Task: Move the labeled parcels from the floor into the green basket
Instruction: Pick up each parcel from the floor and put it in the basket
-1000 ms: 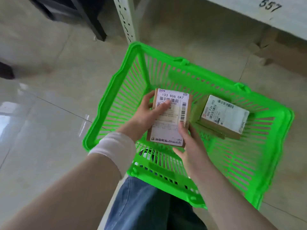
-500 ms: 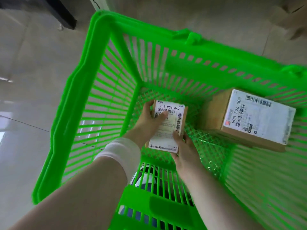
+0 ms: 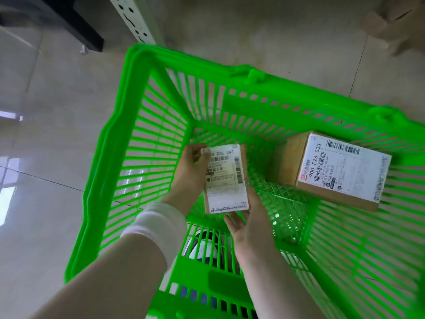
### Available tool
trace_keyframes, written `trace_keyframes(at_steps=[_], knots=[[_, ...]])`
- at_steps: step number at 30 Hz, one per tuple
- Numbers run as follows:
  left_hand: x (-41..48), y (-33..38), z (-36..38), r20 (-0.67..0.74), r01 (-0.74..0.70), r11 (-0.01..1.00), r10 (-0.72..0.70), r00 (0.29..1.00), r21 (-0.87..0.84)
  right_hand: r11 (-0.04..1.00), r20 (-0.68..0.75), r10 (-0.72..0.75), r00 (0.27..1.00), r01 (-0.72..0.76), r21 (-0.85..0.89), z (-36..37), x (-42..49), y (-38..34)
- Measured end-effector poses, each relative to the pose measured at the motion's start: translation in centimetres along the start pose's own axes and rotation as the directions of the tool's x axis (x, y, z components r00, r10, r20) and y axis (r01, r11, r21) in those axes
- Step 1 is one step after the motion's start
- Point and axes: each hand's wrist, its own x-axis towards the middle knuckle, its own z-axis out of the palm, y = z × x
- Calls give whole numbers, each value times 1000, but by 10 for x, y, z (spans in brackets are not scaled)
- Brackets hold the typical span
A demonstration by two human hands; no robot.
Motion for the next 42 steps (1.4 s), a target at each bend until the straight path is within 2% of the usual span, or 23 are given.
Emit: trace_keyframes(at_steps=[2, 4, 7, 14, 17, 22, 25, 29, 32, 37, 42], knots=[[-4, -2, -7, -74, 58, 993, -66, 995, -103, 975, -20, -137, 990, 131, -177, 5, -2, -6], [-5, -6, -11, -112, 115, 976, -137, 984, -184, 904, -5, -265, 964, 247, -348, 11, -2, -15], [-7, -8, -14, -133, 176, 937, -224, 965, -300, 813, 61, -354, 933, 339, -473, 28, -1, -35], [-5, 2, -7, -101, 212, 782, -330, 939, -586, 700, 216, -395, 893, 445, -558, 47, 19, -56], [1, 1, -8, -43, 248, 673, -385, 922, -696, 688, 263, -394, 881, 472, -551, 50, 23, -53], [3, 0, -9, 21, 261, 567, -393, 919, -781, 647, 300, -431, 851, 523, -555, 54, 25, -44], [-2, 3, -7, 41, 283, 580, -394, 918, -764, 638, 308, -403, 862, 506, -581, 54, 21, -45], [-18, 15, -2, 93, 355, 594, -425, 900, -722, 723, 269, -320, 908, 418, -550, 52, 6, -45], [-50, 35, 0, 107, 392, 636, -439, 892, -665, 742, 245, -290, 925, 379, -554, 40, -27, -39], [-142, 90, -13, 115, 415, 693, -437, 892, -590, 839, 211, -240, 947, 312, -445, -2, -143, -43], [-264, 183, -42, 131, 368, 758, -356, 925, -538, 890, 201, -315, 927, 363, -276, -56, -288, -79]])
